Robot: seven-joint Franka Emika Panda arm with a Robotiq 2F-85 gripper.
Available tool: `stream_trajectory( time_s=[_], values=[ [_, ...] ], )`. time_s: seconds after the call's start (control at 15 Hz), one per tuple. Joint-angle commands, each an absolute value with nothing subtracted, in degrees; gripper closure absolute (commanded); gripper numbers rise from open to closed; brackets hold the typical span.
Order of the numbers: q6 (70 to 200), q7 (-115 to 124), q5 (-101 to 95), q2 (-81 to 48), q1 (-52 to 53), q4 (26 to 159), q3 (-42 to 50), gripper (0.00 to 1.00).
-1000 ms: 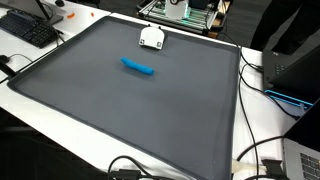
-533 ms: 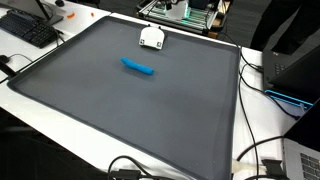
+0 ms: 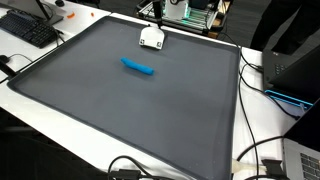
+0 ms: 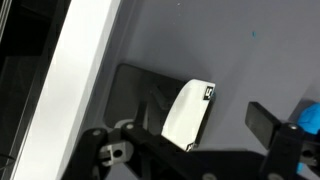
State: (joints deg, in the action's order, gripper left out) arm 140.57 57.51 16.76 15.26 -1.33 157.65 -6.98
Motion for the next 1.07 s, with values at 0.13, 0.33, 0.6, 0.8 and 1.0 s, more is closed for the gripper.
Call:
stream_trajectory(
  time_s=[0.13, 0.33, 0.6, 0.8, 1.0],
  values=[
    [143.7, 63.5, 13.3, 9.2, -1.9, 157.6, -6.7, 0.00],
    [144.8, 65.8, 11.0, 7.2, -1.9, 157.5, -6.2, 0.00],
    [148.8, 68.5, 9.4, 5.6, -1.7, 157.5, -5.5, 0.00],
    [151.2, 70.3, 6.5, 4.6, -1.7, 157.4, -5.3, 0.00],
    [152.7, 72.1, 4.3, 3.9, -1.6, 157.4, -5.2, 0.00]
  ],
)
